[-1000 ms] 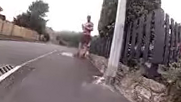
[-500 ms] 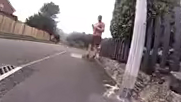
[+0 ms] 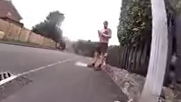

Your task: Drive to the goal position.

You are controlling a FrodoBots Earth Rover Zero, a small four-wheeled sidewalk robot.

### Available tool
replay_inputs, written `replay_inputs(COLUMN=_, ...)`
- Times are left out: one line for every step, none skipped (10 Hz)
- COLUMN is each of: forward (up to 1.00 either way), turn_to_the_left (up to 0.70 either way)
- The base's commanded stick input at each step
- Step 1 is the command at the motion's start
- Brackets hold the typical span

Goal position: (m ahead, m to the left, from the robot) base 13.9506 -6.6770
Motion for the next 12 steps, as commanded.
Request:
replay_inputs(forward=0.98, turn_to_the_left=0.15)
replay_inputs(forward=0.98, turn_to_the_left=0.39)
replay_inputs(forward=0.98, turn_to_the_left=0.39)
replay_inputs(forward=0.98, turn_to_the_left=0.39)
replay_inputs(forward=0.98, turn_to_the_left=0.39)
replay_inputs(forward=0.98, turn_to_the_left=0.39)
replay_inputs(forward=0.98, turn_to_the_left=0.0)
replay_inputs(forward=0.98, turn_to_the_left=0.0)
replay_inputs(forward=0.98, turn_to_the_left=0.0)
replay_inputs(forward=0.98, turn_to_the_left=0.0)
replay_inputs(forward=0.98, turn_to_the_left=0.0)
replay_inputs(forward=0.98, turn_to_the_left=0.0)
